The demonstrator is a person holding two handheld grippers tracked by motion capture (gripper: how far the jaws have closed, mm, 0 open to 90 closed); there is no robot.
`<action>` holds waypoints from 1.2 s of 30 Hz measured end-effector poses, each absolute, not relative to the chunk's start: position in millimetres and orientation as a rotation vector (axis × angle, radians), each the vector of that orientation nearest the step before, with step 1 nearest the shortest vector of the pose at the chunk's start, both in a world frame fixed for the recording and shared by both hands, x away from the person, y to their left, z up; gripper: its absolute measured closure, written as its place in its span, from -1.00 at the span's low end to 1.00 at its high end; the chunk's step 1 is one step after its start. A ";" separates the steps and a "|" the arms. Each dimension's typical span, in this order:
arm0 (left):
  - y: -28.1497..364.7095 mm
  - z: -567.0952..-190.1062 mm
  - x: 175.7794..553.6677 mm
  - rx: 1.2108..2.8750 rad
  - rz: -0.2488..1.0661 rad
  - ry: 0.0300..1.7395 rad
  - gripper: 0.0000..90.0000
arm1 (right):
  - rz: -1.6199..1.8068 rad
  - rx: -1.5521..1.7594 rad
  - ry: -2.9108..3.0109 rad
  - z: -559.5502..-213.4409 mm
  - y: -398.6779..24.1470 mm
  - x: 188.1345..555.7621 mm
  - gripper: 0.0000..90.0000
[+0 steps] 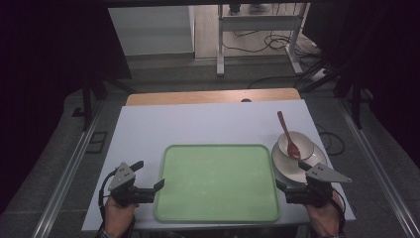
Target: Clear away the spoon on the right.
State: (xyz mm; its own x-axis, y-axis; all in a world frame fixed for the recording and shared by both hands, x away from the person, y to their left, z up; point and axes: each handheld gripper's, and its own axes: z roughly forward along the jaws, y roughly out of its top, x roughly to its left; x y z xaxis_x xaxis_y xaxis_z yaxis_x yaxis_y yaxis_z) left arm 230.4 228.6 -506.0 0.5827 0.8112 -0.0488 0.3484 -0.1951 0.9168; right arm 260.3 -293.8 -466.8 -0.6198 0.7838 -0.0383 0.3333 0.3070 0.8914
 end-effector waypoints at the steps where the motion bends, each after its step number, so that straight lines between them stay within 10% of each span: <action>1: 228.1 -506.0 230.3 1.791 0.568 0.947 -0.98 | 1.265 0.995 2.113 -467.4 -294.0 260.9 -1.00; 36: 224.9 -506.1 229.5 1.803 0.575 0.935 -0.98 | 1.241 0.990 2.117 -464.2 -289.1 262.3 -1.00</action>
State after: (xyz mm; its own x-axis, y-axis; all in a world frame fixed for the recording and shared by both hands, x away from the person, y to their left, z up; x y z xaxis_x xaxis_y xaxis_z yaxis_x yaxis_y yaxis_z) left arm 229.5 224.9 -506.1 0.5903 0.8067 -0.0276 0.3396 -0.2172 0.9152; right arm 262.3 -289.1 -464.2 -0.6165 0.7858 -0.0506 0.3395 0.3232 0.8834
